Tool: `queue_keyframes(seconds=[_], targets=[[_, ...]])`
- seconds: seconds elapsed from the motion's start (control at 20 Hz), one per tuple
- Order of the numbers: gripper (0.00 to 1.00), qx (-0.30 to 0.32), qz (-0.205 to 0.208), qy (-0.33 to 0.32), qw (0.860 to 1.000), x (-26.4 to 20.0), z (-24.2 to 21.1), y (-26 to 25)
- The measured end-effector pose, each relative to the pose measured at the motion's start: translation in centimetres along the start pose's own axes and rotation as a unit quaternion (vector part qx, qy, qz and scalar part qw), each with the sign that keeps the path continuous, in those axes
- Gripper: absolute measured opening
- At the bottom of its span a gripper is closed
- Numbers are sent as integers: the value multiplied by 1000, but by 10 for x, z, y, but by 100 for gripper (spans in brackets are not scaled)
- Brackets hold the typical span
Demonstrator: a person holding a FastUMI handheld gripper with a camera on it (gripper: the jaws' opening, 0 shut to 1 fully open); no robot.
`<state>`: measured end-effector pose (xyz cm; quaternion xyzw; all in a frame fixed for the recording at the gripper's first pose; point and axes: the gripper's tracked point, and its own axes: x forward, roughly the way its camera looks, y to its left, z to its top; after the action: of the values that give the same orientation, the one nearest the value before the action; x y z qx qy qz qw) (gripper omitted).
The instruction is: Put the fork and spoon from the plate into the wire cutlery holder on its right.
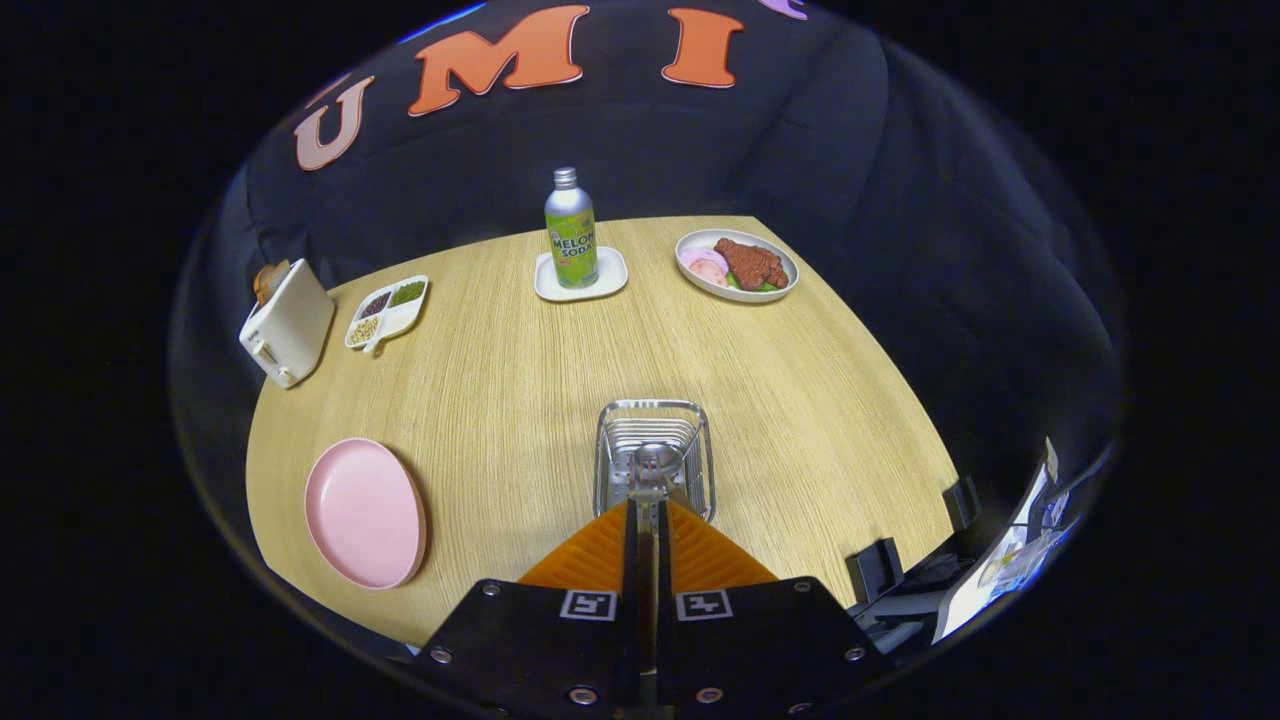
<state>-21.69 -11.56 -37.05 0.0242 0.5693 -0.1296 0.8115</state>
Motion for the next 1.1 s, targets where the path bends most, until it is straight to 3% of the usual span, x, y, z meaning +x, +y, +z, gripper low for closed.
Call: queue_keyframes(seconds=[0.25, 0.45, 0.6, 0.85, 1.1], targets=[[8, 8, 18, -83, 996, -19, 50, 6], [8, 1, 22, -188, 982, -59, 113, 11], [8, -13, 35, -272, 962, -104, 162, 21], [8, -22, 50, -397, 916, -183, 229, 39], [19, -25, 62, -469, 881, -239, 271, 55]])
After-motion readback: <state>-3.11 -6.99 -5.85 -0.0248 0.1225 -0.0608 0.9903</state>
